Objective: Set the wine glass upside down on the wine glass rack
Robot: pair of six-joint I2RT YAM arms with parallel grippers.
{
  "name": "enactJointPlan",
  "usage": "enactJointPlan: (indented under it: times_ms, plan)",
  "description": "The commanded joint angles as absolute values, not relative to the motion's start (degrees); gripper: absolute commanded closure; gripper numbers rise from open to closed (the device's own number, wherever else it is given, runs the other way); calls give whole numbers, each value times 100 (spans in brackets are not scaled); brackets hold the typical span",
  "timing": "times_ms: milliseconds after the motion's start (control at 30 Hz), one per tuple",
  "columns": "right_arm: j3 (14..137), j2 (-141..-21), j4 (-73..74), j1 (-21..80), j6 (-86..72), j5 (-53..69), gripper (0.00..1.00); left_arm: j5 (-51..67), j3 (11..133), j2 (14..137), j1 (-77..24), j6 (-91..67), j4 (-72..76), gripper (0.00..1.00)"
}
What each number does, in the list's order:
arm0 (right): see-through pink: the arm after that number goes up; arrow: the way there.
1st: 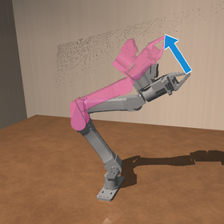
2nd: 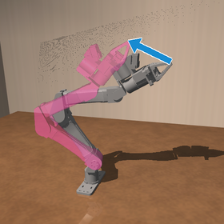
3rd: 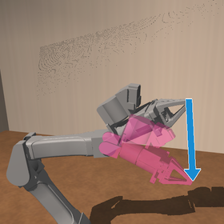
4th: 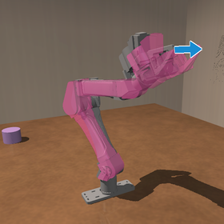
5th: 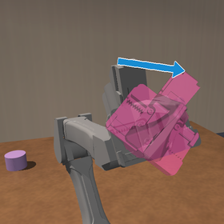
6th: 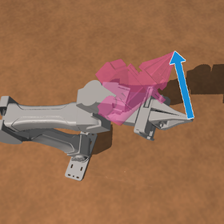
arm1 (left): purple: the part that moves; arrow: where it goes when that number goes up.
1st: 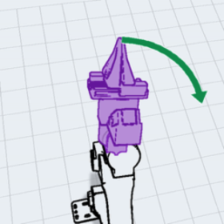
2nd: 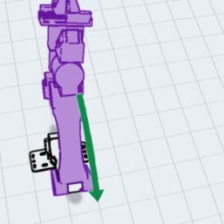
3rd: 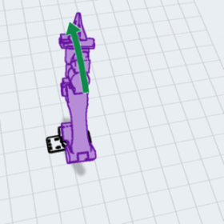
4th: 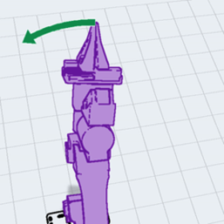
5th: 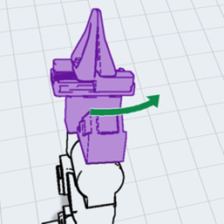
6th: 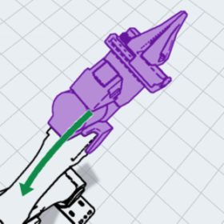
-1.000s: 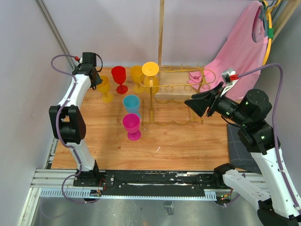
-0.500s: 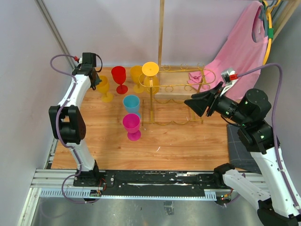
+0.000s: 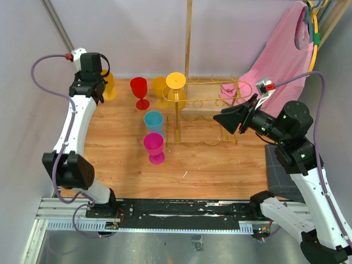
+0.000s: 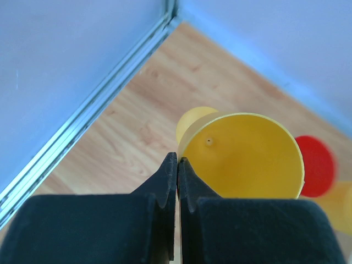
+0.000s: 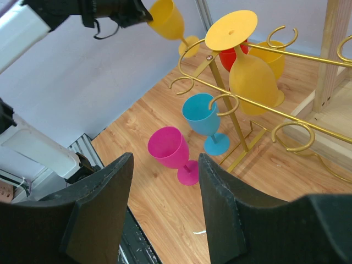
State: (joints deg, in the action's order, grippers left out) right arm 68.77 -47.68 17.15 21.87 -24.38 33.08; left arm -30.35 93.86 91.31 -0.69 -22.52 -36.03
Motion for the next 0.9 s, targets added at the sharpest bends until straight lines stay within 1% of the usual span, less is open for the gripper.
enactJointPlan:
  times_ms: [0,300,467,600,733,867]
  plan:
    - [6900,-4856,1405,2127,-2623,3498,48,-3406,9571,8323,-344,-2293,-2829,100]
    - [7001,-5063,1273,2127,-2728,3666,48,-1421,9350,7083,-387,-3148,-1676,100]
    - [7083,-5155,1229,2127,-2747,3706,48,98,8863,6608,-382,-3794,-705,100]
    - [7171,-5281,1178,2127,-2771,3761,48,1284,8449,6491,-370,-4640,10,100]
    - [7336,-5385,1187,2127,-2670,3762,48,2709,8107,6630,-243,-5629,1077,100]
    - [7518,-5576,1151,2120,-2574,3929,47,3556,7669,6740,-110,-6693,2539,100]
